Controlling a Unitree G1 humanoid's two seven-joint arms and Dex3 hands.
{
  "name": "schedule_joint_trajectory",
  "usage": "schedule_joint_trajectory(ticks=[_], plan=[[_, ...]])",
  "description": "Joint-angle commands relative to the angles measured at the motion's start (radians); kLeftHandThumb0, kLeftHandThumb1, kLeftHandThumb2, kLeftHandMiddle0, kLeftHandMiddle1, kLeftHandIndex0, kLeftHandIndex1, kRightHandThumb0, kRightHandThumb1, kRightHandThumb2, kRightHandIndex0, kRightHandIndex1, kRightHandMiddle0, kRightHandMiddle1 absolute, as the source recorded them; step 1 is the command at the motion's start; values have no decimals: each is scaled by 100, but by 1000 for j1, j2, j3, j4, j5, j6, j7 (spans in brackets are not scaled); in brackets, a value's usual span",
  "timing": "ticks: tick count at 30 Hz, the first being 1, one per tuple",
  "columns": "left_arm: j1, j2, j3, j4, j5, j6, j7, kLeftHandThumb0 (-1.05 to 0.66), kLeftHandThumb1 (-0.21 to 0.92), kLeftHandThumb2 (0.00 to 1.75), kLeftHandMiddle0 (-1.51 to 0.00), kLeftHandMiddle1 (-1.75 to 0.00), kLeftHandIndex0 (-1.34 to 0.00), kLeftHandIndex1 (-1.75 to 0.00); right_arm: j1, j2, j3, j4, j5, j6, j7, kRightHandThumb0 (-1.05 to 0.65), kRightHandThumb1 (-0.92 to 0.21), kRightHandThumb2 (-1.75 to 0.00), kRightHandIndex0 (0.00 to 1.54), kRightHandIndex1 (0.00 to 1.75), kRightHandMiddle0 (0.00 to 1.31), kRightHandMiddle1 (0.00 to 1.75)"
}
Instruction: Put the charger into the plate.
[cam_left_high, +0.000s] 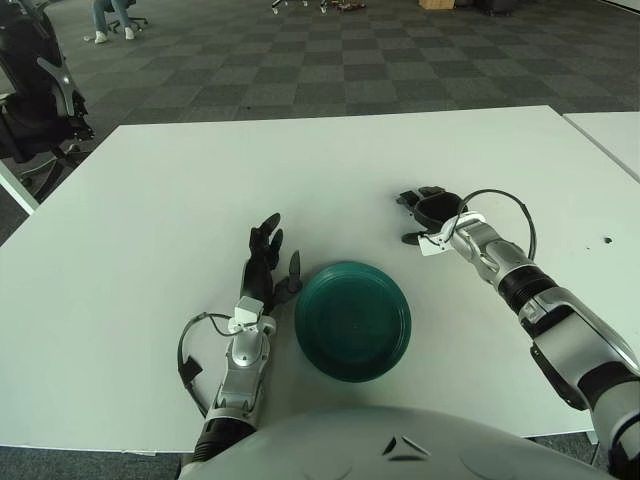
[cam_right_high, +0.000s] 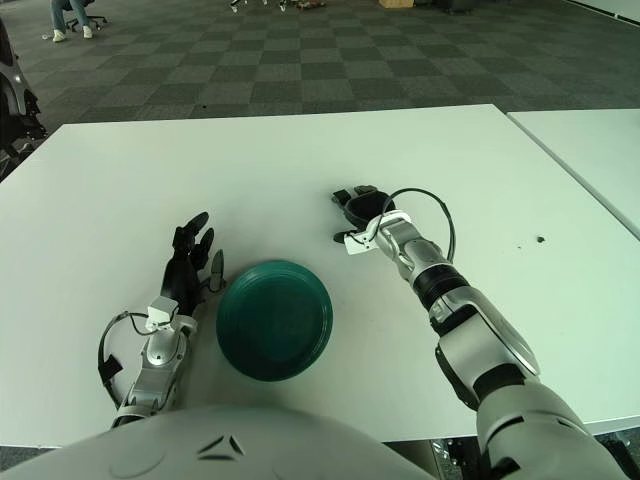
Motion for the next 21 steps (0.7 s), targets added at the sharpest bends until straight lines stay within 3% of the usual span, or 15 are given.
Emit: schedule_joint_trajectory(ticks=[1, 4, 8, 9, 11, 12, 14, 16, 21], plan=[[91, -8, -7, 182, 2, 50, -5, -70, 92, 87, -42, -3, -2, -83, 63, 28, 67, 258, -25, -27, -63, -71, -92, -73, 47, 3, 0, 73], [93, -3, -5, 183, -3, 49, -11, -70, 92, 87, -42, -3, -2, -84, 59, 25, 54, 281, -7, -33, -128, -71, -92, -74, 54, 7, 0, 81], [99, 5, -2, 181, -9, 45, -21, -70, 92, 87, -43, -3, -2, -84, 53, 4, 22, 319, 34, -47, -177, -74, -92, -75, 43, 63, 2, 99], [100, 7, -1, 181, -10, 44, -23, -70, 92, 87, -43, -3, -2, -84, 51, -4, 19, 337, 38, -43, -192, -74, -92, -75, 42, 68, 3, 100], [101, 10, 0, 180, -12, 45, -25, -70, 92, 87, -43, -3, -3, -84, 53, -13, 21, 366, 41, -30, -230, -73, -92, -75, 39, 105, 7, 116], [102, 11, -1, 180, -12, 45, -26, -70, 92, 87, -44, -3, -3, -85, 55, -16, 23, 378, 40, -24, -249, -71, -92, -74, 38, 129, 10, 132], [103, 14, -1, 178, -12, 48, -26, -70, 92, 87, -44, -3, -4, -85, 63, -20, 34, 396, 32, -7, -292, -69, -92, -73, 40, 151, 15, 148], [103, 17, -1, 176, -12, 54, -26, -70, 92, 87, -44, -3, -4, -85, 72, -19, 48, 408, 21, 6, -331, -64, -92, -72, 48, 165, 23, 163], [106, 23, -2, 170, -10, 57, -26, -70, 92, 86, -46, -4, -5, -86, 118, 1, 81, 433, 4, 34, -404, -43, -81, -71, 65, 173, 28, 173]])
